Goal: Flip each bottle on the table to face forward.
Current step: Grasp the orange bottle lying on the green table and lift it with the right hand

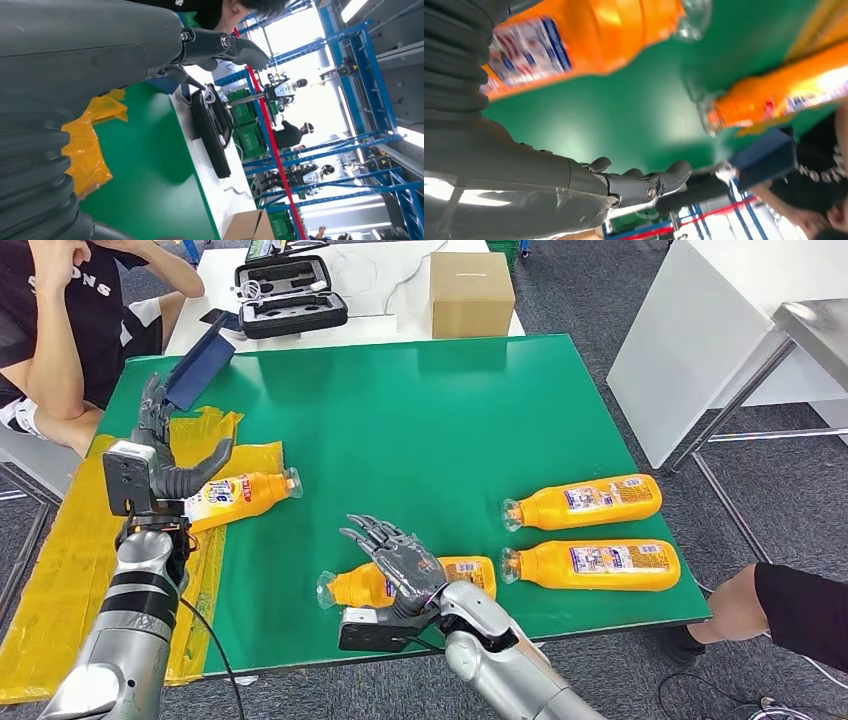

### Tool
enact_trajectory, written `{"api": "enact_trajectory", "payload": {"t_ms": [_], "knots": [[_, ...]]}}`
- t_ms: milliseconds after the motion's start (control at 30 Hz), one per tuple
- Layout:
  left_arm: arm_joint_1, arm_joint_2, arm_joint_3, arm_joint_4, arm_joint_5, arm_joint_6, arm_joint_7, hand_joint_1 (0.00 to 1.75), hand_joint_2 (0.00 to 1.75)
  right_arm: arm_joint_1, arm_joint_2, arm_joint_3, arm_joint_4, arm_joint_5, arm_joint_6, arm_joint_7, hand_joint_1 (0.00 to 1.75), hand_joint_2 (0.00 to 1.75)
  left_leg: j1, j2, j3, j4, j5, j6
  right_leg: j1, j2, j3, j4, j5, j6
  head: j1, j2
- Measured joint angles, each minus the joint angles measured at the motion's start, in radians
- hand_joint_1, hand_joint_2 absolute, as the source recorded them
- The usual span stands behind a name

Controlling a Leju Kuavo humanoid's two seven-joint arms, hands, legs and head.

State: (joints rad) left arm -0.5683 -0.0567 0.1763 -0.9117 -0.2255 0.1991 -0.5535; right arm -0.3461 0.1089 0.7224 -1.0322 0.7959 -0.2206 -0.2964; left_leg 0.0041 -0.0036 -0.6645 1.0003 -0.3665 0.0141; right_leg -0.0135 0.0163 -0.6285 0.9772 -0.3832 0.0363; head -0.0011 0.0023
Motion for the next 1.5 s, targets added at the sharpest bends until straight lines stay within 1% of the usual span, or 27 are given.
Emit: {"api": "enact_trajectory", "payload": {"t_ms": [100, 333, 467, 633, 733, 900, 1233, 1333, 1500], "knots": [[0.014, -0.007, 0.001, -0.004, 0.005, 0.001, -0.004, 0.0, 1.75, 0.011, -0.012, 0.003, 0.015, 0.001, 0.007, 0.022, 0.0, 1.75, 0.0, 0.0, 0.0, 0.0, 0.0, 0.0, 0.0, 0.0, 0.0, 0.0, 0.0, 0.0, 0.0, 0.0], [0.05, -0.008, 0.009, -0.011, 0.024, 0.003, -0.013, 0.0, 1.75, 0.043, -0.047, -0.012, 0.047, 0.04, -0.009, 0.076, 0.0, 1.75, 0.0, 0.0, 0.0, 0.0, 0.0, 0.0, 0.0, 0.0, 0.0, 0.0, 0.0, 0.0, 0.0, 0.0], [0.059, -0.008, 0.013, -0.016, 0.026, 0.002, -0.015, 0.0, 1.75, 0.044, -0.055, -0.019, 0.054, 0.057, -0.019, 0.095, 0.0, 1.75, 0.0, 0.0, 0.0, 0.0, 0.0, 0.0, 0.0, 0.0, 0.0, 0.0, 0.0, 0.0, 0.0, 0.0], [0.071, -0.008, 0.014, -0.025, 0.026, 0.003, -0.012, 0.0, 1.75, 0.042, -0.061, -0.04, 0.074, 0.139, -0.069, 0.185, 0.0, 1.75, 0.0, 0.0, 0.001, 0.0, 0.0, 0.0, 0.0, 0.0, 0.001, 0.0, 0.0, 0.0, 0.0, 0.0], [0.081, -0.009, 0.014, -0.034, 0.026, 0.003, -0.008, 0.0, 1.75, 0.039, -0.062, -0.065, 0.091, 0.187, -0.092, 0.22, 0.0, 1.75, 0.0, 0.0, 0.001, 0.0, 0.0, 0.0, 0.0, 0.0, 0.002, 0.0, 0.0, 0.0, 0.0, 0.0], [0.092, -0.009, 0.015, -0.043, 0.026, 0.003, -0.006, 0.0, 1.75, 0.035, -0.063, -0.091, 0.108, 0.204, -0.099, 0.23, 0.0, 1.75, 0.0, 0.0, 0.002, 0.0, 0.0, 0.0, 0.0, 0.0, 0.002, 0.0, 0.0, 0.0, 0.0, 0.0], [0.095, -0.01, 0.016, -0.046, 0.029, 0.003, 0.003, 0.0, 1.75, 0.032, -0.059, -0.109, 0.116, 0.247, -0.109, 0.242, 0.0, 1.75, 0.0, 0.0, 0.002, 0.0, 0.001, 0.0, 0.0, 0.0, 0.003, 0.0, 0.0, 0.0, 0.0, 0.0], [0.099, -0.01, 0.02, -0.047, 0.031, 0.007, 0.006, 0.0, 1.75, 0.034, -0.055, -0.12, 0.11, 0.254, -0.118, 0.235, 0.0, 1.75, 0.0, 0.0, 0.002, 0.0, 0.001, 0.001, 0.0, 0.0, 0.003, 0.0, 0.0, 0.0, 0.0, 0.0], [0.108, -0.01, 0.033, -0.048, 0.03, 0.016, 0.015, 0.0, 1.75, 0.034, -0.058, -0.128, 0.085, 0.298, -0.12, 0.254, 0.0, 1.75, 0.0, 0.0, 0.002, 0.0, 0.001, 0.001, 0.0, 0.0, 0.002, 0.0, 0.0, 0.0, 0.0, 0.0]]}}
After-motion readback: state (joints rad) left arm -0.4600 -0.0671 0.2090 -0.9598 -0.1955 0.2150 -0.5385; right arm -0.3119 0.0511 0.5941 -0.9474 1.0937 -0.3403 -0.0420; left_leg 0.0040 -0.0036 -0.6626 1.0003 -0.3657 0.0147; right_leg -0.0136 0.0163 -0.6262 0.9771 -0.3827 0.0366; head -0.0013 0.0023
